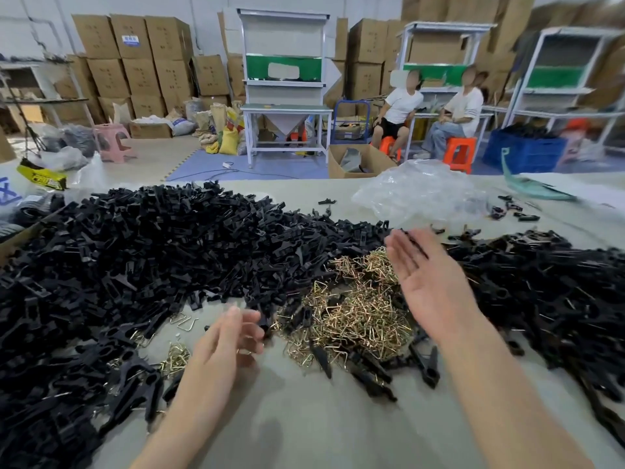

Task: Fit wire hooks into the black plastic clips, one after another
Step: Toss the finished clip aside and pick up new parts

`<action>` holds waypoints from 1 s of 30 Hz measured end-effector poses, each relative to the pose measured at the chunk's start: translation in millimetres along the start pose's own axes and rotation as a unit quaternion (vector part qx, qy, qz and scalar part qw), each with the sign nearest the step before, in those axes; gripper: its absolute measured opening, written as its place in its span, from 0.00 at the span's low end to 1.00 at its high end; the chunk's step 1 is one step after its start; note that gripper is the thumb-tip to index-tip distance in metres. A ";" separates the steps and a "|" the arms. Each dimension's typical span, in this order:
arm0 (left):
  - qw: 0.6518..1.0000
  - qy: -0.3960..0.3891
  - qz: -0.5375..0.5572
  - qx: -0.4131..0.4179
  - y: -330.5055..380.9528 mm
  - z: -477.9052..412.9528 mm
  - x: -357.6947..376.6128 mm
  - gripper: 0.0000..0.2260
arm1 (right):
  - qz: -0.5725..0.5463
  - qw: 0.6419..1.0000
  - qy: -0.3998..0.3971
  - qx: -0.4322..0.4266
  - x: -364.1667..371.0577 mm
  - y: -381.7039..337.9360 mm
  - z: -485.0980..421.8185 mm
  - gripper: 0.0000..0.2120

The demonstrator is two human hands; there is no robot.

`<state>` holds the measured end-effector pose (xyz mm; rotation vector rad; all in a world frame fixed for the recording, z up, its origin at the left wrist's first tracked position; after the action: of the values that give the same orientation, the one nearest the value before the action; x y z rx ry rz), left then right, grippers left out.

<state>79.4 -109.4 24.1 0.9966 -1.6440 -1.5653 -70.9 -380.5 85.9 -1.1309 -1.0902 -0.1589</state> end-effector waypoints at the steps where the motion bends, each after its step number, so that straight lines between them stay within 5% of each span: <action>1: 0.991 0.011 -0.114 0.066 6.9 1.0 -6.0 0.16 | 0.051 0.998 -0.019 0.010 11.7 24.1 7.5 0.19; 4: 0.915 0.045 -0.369 0.159 7.3 0.3 -13.8 0.09 | 0.307 0.948 -0.086 -0.013 44.6 92.5 34.0 0.11; 7: 0.827 0.117 -0.516 0.189 7.3 -10.4 -23.3 0.14 | 0.553 0.803 -0.177 -0.133 70.5 138.3 59.8 0.15; 9: 0.792 0.152 -0.571 0.154 4.1 -27.4 -38.1 0.20 | 0.664 0.689 -0.210 -0.201 77.0 154.1 69.9 0.17; 12: 0.782 0.155 -0.603 0.012 -14.0 -60.4 -70.4 0.31 | 0.733 0.596 -0.218 -0.244 74.8 156.6 72.3 0.16; 15: 0.779 0.150 -0.608 -0.036 -16.4 -86.0 -80.6 0.36 | 0.760 0.561 -0.220 -0.243 67.3 157.0 69.7 0.16; 19: 0.753 0.140 -0.632 0.117 4.8 -88.4 -56.2 0.25 | 0.771 0.546 -0.221 -0.242 67.2 157.9 68.5 0.16; 25: 0.729 0.096 -0.672 0.085 -4.0 -97.4 -57.0 0.22 | 0.778 0.542 -0.224 -0.226 67.7 158.0 68.1 0.16; 30: 0.738 0.049 -0.651 0.173 8.3 -82.4 -33.4 0.17 | 0.773 0.552 -0.227 -0.213 67.3 155.9 69.9 0.17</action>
<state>166.4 -121.8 40.1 2.7648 -1.0824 -1.8752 13.6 -225.1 36.7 -2.2804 -0.0600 1.4238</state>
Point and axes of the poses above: each hand's wrist, its own z-axis away from the middle knuckle, its own x-axis out of the palm, y = z × x, the point moved 10 cm from there along -z, towards the middle knuckle, and after that the axes turned 1 degree about -z, right-handed, at the moved point
